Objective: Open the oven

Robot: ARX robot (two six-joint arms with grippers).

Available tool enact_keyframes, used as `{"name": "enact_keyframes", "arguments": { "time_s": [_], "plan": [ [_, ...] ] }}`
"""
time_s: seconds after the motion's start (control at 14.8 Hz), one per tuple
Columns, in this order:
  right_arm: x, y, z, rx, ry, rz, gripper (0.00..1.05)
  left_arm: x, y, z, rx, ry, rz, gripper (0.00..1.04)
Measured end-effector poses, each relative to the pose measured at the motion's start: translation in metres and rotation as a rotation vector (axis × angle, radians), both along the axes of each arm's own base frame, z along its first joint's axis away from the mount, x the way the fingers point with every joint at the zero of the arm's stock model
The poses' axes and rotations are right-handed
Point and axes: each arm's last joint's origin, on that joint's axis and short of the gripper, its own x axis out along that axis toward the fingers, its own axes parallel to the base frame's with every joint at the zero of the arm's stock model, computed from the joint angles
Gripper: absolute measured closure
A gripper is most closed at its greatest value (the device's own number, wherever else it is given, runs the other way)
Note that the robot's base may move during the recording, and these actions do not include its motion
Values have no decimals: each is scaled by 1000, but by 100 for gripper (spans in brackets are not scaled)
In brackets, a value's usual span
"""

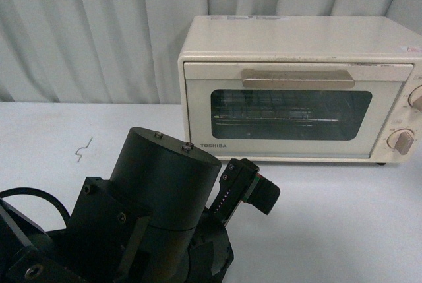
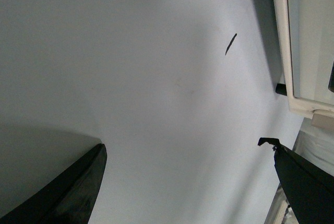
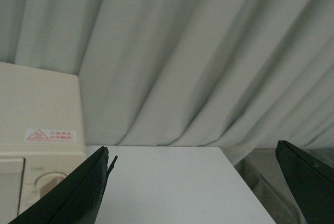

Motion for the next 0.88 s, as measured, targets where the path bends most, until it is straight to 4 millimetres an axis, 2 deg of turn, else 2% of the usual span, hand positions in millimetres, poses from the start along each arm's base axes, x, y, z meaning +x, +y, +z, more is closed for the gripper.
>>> {"name": "enact_keyframes", "arguments": {
  "time_s": [0.07, 0.14, 0.34, 0.41, 0.75, 0.88],
  "plan": [
    [82, 17, 18, -125, 107, 87, 11, 0, 0, 0, -1, 2, -1, 7],
    [108, 27, 23, -191, 146, 128, 26, 0, 0, 0, -1, 1, -1, 7],
    [132, 48, 33, -355, 138, 231, 53, 0, 0, 0, -2, 1, -2, 7],
    [134, 55, 34, -446, 124, 281, 64, 0, 0, 0, -2, 1, -1, 7],
    [137, 69, 16, -780, 213, 484, 100, 0, 0, 0, -2, 1, -1, 7],
    [135, 70, 5, -880, 258, 551, 103, 0, 0, 0, -2, 1, -2, 7]
  ]
}}
